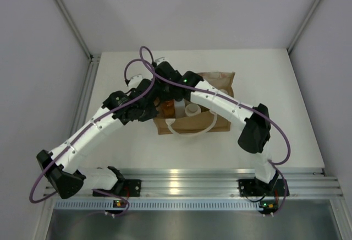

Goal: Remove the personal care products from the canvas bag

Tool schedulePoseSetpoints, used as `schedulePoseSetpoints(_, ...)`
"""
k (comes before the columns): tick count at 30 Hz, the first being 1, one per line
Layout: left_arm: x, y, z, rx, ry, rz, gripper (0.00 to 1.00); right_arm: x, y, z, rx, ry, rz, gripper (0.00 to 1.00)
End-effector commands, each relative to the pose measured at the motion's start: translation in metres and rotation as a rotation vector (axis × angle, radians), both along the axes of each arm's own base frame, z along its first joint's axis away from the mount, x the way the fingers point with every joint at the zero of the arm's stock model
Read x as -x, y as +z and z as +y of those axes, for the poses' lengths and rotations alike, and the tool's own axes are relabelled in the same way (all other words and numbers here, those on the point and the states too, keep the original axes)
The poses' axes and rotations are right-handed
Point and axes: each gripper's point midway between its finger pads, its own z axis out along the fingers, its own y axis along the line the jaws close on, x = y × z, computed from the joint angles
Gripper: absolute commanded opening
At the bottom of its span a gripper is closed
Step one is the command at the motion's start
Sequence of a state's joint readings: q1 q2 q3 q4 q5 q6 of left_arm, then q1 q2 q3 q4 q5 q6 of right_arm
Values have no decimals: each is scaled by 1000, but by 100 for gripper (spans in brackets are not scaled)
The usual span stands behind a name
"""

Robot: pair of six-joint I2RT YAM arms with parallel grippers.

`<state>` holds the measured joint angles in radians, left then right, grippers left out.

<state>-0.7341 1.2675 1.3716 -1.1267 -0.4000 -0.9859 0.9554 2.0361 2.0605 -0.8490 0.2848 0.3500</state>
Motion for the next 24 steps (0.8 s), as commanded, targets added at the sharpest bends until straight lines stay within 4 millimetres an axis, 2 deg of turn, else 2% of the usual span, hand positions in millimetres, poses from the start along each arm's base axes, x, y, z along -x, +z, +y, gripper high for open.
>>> schedulePoseSetpoints(1, -2, 11, 6, -26, -4, -29, 0, 1, 9, 17, -65, -4, -36, 45)
schedulePoseSetpoints(6, -2, 12, 7, -30, -7, -33, 0, 7, -5, 10, -41, -10, -12, 47)
schedulePoseSetpoints(8, -2, 11, 7, -30, -6, -32, 0, 8, -5, 11, -52, -16, -11, 43)
schedulePoseSetpoints(9, -1, 11, 6, -26, -9, -29, 0, 9, -6, 11, -51, -15, -8, 41)
schedulePoseSetpoints(10, -2, 11, 5, -25, -11, -29, 0, 8, -6, 11, -54, -17, -10, 27)
schedulePoseSetpoints(11, -2, 11, 5, -24, -13, -26, 0, 8, -4, 10, -55, -20, -15, 23)
schedulePoseSetpoints(14, -1, 10, 5, -26, -14, -25, 0, 6, 3, 9, -60, -25, -34, 21)
schedulePoseSetpoints(15, -1, 11, 5, -23, -13, -27, 0, 5, 7, 9, -66, -28, -44, 18)
schedulePoseSetpoints(16, -1, 11, 5, -24, -14, -27, 0, 4, 10, 9, -69, -35, -51, 3)
schedulePoseSetpoints(17, -1, 11, 5, -23, -13, -27, 0, 3, 15, 7, -71, -42, -64, 0)
schedulePoseSetpoints(24, -3, 14, 6, -24, -5, -38, 0, 3, 49, 5, -148, -52, -116, 0)
